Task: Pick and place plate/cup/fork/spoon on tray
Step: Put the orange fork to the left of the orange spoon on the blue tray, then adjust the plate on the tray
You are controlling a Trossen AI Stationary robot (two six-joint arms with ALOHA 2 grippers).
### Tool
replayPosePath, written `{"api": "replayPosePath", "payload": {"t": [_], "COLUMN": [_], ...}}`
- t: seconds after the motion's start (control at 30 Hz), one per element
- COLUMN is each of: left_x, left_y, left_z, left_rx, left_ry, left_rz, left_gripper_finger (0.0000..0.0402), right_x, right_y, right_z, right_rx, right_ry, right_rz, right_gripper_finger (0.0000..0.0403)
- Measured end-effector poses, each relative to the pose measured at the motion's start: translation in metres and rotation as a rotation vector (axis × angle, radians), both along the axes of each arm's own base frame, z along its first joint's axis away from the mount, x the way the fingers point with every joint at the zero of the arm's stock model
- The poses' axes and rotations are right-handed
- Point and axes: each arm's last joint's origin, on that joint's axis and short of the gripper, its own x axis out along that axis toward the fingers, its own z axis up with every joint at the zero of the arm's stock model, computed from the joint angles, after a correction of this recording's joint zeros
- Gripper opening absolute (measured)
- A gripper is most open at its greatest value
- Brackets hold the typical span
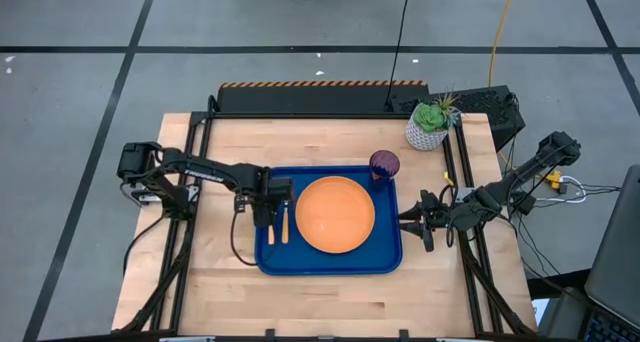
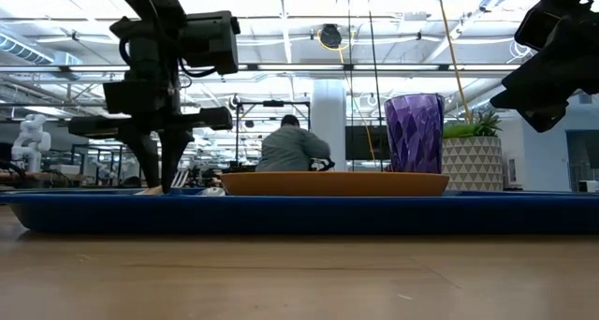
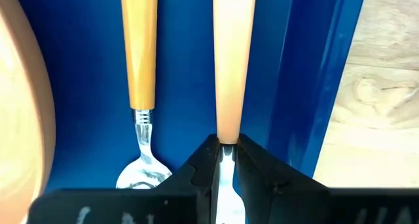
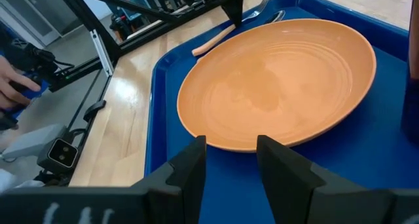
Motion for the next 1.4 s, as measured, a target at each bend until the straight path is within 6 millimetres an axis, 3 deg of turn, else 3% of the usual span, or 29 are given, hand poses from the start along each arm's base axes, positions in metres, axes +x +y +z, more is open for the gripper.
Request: {"api": "replayPosePath", "payload": {"t": [0.67,1.1,1.23,1.4], "left_x": [0.0005,0.0005,0.0005,0.0006], "left_y": [0.0034,0.0039,0.0039,0.0029], "left_z": [0.0001,0.0001,0.0001,0.0001], "left_rx": [-0.002,-0.005,-0.008,0.025], "left_ry": [-0.007,-0.006,-0.006,-0.006], "left_rz": [0.035,0.061,0.09,0.092], "left_gripper_finger": [0.0049,0.0183,0.0202,0.0199], "right_x": [0.0,0.0,0.0,0.0], "right_y": [0.0,0.0,0.0,0.0], "right_z": [0.0,0.0,0.0,0.0], "right_rx": [0.001,0.002,0.001,0.002], "right_ry": [0.0,0.0,0.0,0.0], "right_rz": [-0.001,0.0,0.0,0.0], "right_gripper_finger": [0.013,0.013,0.013,0.013]}}
